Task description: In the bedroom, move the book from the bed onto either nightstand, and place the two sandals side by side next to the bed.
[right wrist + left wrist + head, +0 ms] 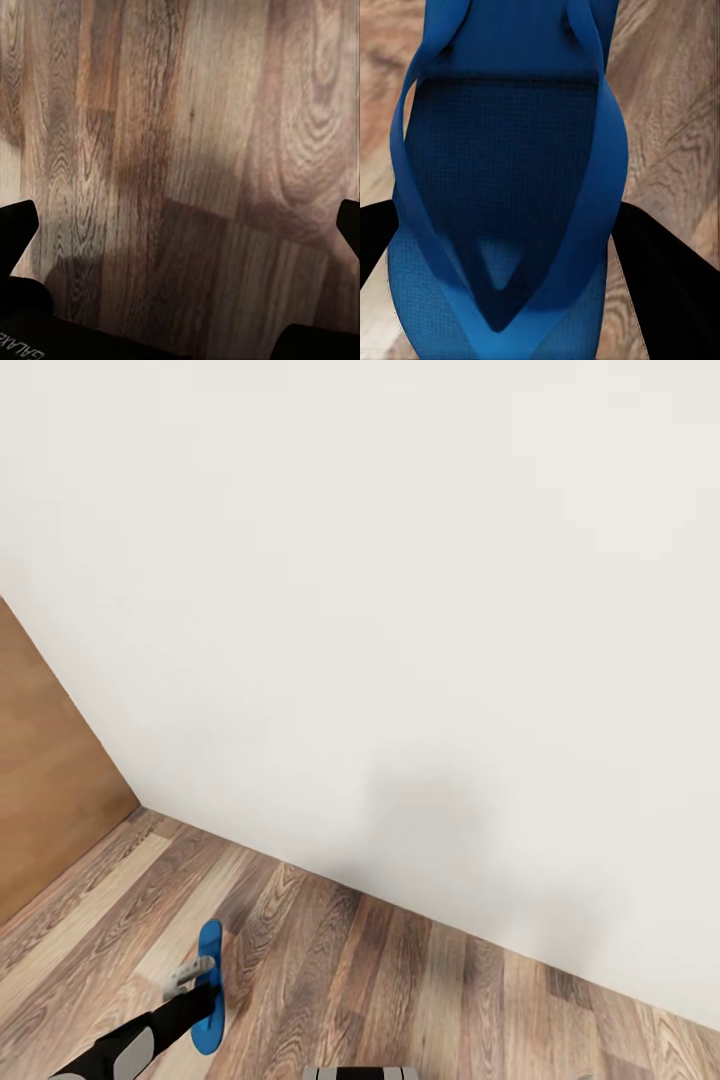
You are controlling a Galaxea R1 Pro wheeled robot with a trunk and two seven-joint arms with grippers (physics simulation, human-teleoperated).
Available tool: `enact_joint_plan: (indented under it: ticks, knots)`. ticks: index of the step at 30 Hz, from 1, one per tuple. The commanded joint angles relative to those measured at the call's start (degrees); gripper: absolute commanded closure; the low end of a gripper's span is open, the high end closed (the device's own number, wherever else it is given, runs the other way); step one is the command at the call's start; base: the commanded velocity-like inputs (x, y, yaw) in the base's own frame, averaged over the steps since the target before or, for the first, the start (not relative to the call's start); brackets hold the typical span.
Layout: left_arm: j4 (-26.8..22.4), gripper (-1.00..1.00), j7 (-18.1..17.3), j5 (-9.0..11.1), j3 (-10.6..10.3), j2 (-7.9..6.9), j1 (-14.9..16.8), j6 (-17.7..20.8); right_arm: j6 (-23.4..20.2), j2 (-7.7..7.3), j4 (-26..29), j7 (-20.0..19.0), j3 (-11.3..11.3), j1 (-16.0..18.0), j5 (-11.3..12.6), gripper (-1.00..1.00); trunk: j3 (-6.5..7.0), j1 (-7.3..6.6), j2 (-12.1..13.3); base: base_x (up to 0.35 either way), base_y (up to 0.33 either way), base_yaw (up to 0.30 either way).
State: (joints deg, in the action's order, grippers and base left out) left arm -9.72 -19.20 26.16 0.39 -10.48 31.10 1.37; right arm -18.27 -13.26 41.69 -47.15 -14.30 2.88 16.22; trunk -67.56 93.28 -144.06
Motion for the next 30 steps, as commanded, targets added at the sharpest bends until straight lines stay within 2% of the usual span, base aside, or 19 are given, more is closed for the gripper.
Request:
enact_joint_plan:
  ticks: [1, 7, 24, 30]
  knots:
    - [0.0, 1.00, -0.2, 0.2, 0.0, 0.01, 0.0, 0.1, 0.0, 0.02, -0.1, -0.1, -0.1, 0.0, 0.4, -1.00, 0.19, -0.03, 0.0, 0.000, 0.000, 0.000]
    - [0.0, 1.00, -0.1, 0.2, 0.0, 0.43, 0.0, 0.1, 1.9, 0.05, -0.6, -0.1, -0.1, 0.0, 0.3, -1.00, 1.51, -0.19, 0.1, 0.000, 0.000, 0.000]
    - [0.1, 1.00, 0.0, 0.3, 0.0, 0.89, 0.0, 0.2, 2.2, 0.05, -0.7, -0.1, -0.1, 0.0, 0.3, -1.00, 5.28, -0.63, 0.3, 0.000, 0.000, 0.000]
    - [0.1, 1.00, 0.1, 0.3, 0.0, 1.50, 0.0, 0.2, 2.2, 0.04, -0.7, -0.1, -0.1, 0.0, 0.3, -1.00, 6.61, -0.78, 0.4, 0.000, 0.000, 0.000]
